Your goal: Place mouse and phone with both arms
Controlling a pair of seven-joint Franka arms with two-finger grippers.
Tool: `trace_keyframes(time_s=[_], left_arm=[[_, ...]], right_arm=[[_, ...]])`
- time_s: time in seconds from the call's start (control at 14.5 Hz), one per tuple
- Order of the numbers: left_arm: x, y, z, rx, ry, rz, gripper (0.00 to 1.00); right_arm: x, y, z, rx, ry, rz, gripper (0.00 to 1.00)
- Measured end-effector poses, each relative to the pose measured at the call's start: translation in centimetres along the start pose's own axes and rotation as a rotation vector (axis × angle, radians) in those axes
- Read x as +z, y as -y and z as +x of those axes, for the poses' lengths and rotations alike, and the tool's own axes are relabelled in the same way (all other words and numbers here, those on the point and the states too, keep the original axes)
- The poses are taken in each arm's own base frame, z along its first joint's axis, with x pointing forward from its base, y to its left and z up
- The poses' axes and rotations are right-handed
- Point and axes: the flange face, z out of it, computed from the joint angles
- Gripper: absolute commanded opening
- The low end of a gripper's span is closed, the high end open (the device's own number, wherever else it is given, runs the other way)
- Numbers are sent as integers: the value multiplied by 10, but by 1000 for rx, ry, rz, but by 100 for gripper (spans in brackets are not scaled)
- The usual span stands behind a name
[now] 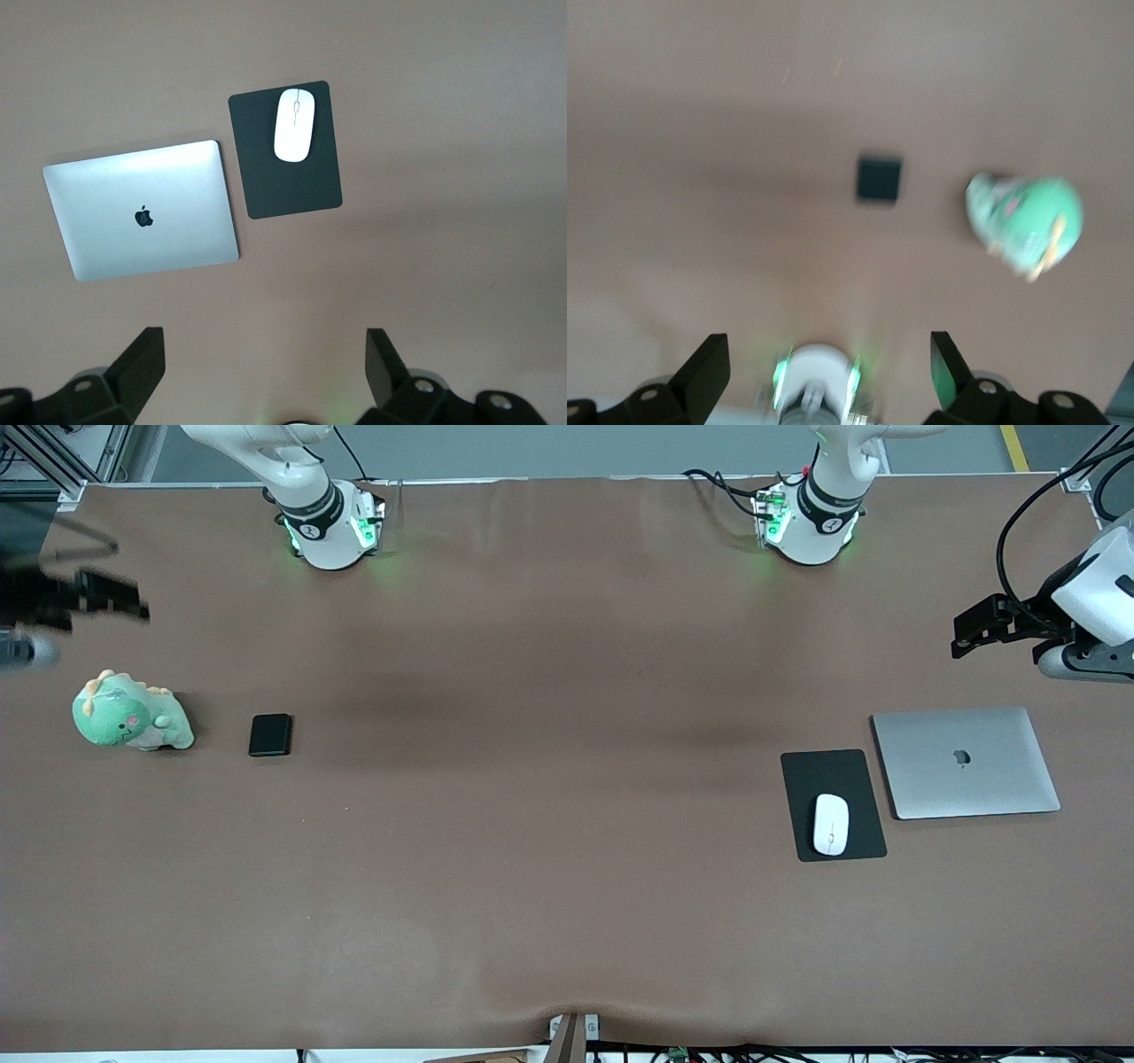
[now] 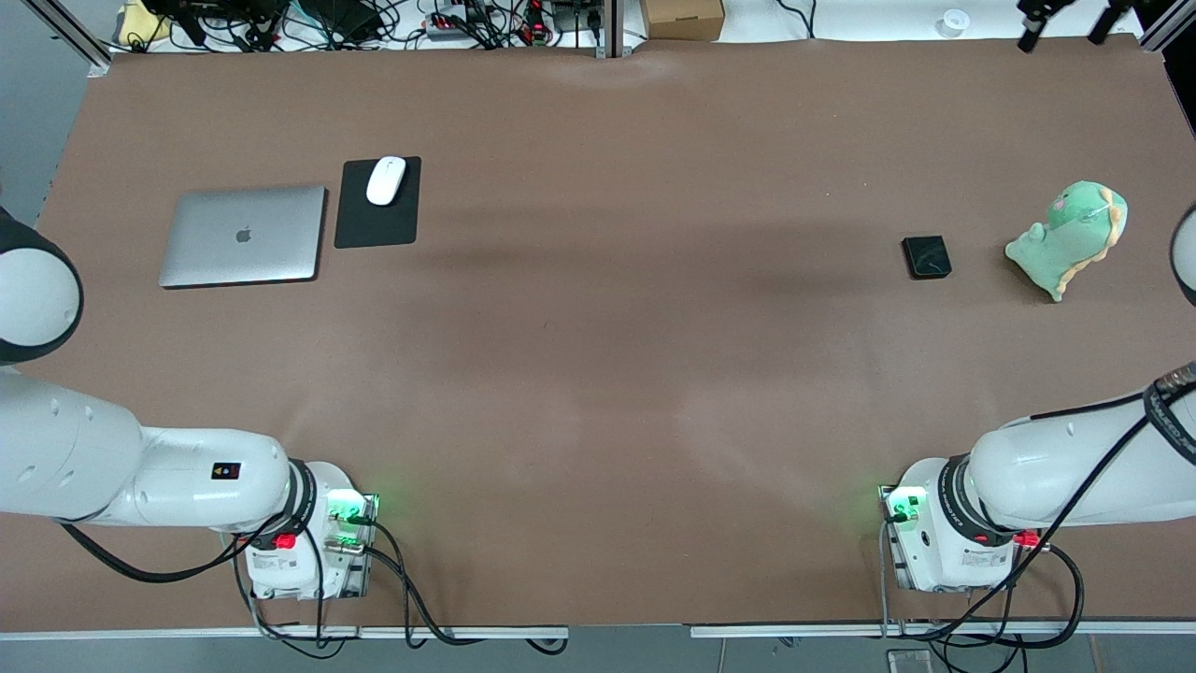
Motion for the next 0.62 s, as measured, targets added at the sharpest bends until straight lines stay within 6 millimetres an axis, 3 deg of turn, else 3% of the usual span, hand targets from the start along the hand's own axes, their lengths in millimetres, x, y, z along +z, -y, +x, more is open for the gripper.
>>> trace_keyframes(time_s=[0.07,0.28,0.62], left_arm=[[0,0,0,0,-1,0,100],[0,0,0,0,-2,0,100],[-1,0,1,0,-12,0,100]], right_arm=[[-1,-10,9,15,-50,-7,100],[-13,-36,9,57,-137,-17,100],[-8,-38,2,64,-137,-15,100]])
